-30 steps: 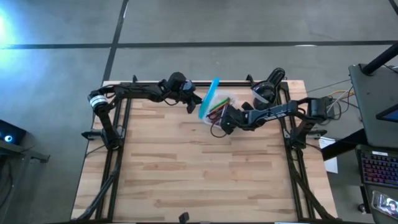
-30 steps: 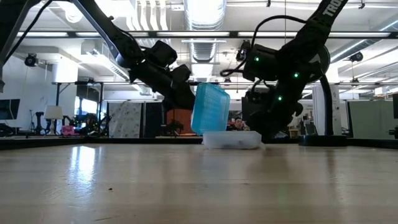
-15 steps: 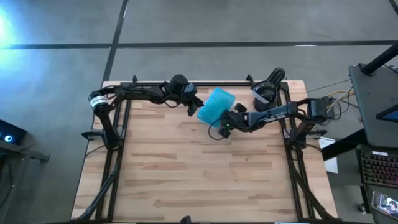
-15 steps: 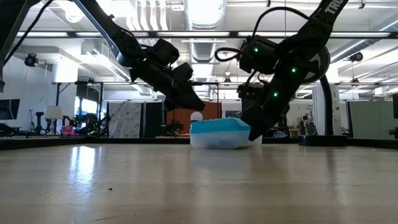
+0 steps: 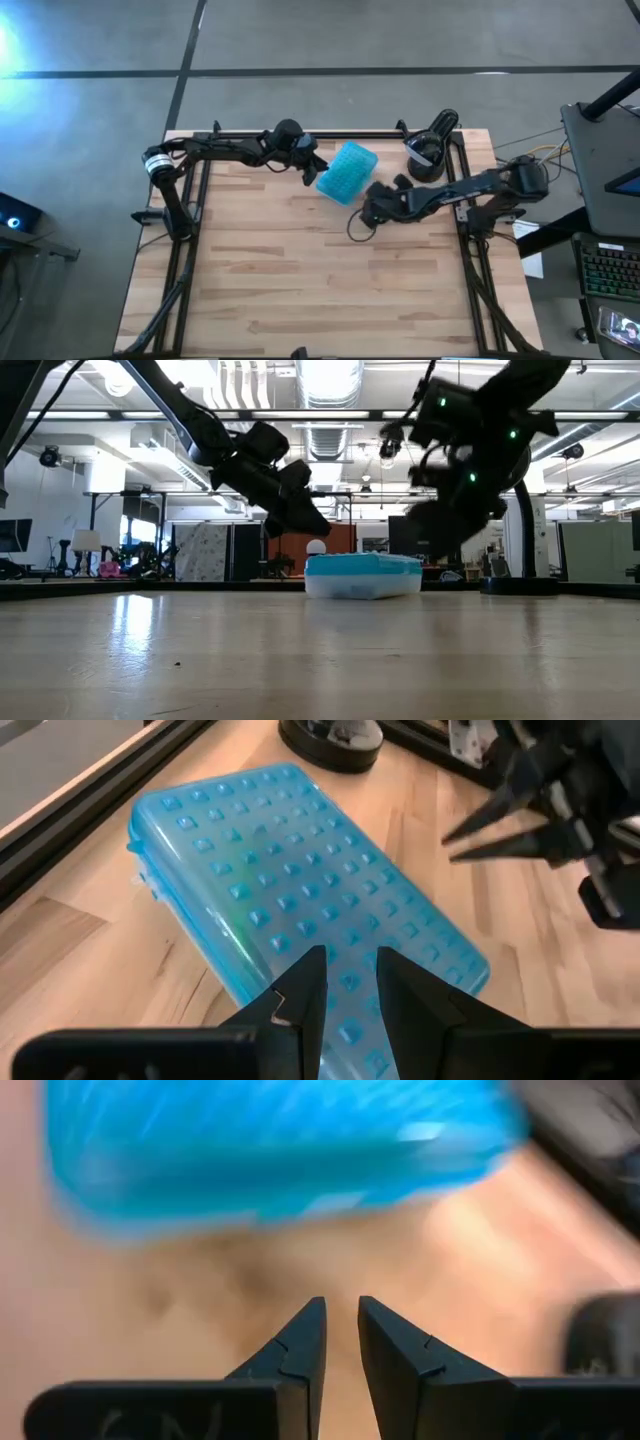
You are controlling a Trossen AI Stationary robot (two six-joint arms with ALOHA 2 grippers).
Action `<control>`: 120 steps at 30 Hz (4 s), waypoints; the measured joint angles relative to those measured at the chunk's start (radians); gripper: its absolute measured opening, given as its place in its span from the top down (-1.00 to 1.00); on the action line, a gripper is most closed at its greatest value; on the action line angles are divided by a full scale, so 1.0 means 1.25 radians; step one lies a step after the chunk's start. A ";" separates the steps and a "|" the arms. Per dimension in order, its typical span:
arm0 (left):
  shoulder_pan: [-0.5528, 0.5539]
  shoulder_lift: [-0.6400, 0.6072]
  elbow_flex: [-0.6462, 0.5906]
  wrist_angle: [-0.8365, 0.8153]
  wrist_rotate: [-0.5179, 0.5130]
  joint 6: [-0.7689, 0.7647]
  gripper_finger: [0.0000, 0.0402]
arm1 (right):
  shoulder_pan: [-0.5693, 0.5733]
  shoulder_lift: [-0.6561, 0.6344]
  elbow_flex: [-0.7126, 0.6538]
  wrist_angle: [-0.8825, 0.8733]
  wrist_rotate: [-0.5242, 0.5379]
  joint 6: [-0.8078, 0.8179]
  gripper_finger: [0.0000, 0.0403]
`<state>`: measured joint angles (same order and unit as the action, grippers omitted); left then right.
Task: Pick & place school supplies into a supply box
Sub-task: Close the blue supply box, then return to Home Position
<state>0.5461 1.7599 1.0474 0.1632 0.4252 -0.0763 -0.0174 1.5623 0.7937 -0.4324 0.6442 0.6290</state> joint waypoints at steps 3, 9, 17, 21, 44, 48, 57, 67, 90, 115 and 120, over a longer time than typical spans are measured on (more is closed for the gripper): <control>-0.001 0.000 0.008 0.001 -0.001 -0.029 0.62 | -0.033 -0.074 -0.002 -0.008 0.070 0.103 0.73; -0.004 0.000 0.013 -0.007 -0.039 -0.105 0.62 | -0.195 -0.154 -0.003 0.073 -0.076 0.131 0.73; -0.018 0.000 0.011 -0.043 -0.053 -0.196 0.62 | -0.273 -0.036 0.021 0.179 -0.205 0.050 0.73; -0.030 0.000 0.011 -0.043 -0.054 -0.192 0.62 | -0.257 0.025 0.039 0.184 -0.197 0.047 0.73; -0.036 -0.001 0.010 -0.060 -0.064 -0.190 0.62 | -0.067 -0.005 0.110 0.151 -0.118 0.043 0.73; -0.040 -0.004 0.012 -0.060 -0.068 -0.190 0.62 | -0.036 -0.060 0.109 0.116 -0.072 0.025 0.73; -0.056 -0.171 0.009 -0.127 -0.098 -0.231 0.62 | 0.054 -0.281 0.101 0.003 0.038 -0.004 0.73; -0.056 -0.413 -0.018 -0.321 -0.130 -0.330 0.62 | 0.137 -0.543 0.050 -0.142 0.003 0.145 0.73; -0.232 -0.819 -0.561 0.292 -0.201 -0.508 0.62 | 0.364 -0.880 -0.355 0.353 -0.132 0.041 0.73; 0.041 -0.894 -0.721 0.286 -0.039 -0.540 0.62 | 0.031 -1.246 -0.509 0.110 -0.327 -0.039 0.73; 0.041 -0.901 -0.764 0.267 -0.046 -0.544 0.62 | 0.031 -1.233 -0.516 0.109 -0.327 -0.039 0.73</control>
<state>0.5968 0.6337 0.0927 0.4968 0.3679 -0.7562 0.0212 0.0211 0.1482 -0.2959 0.2350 0.5804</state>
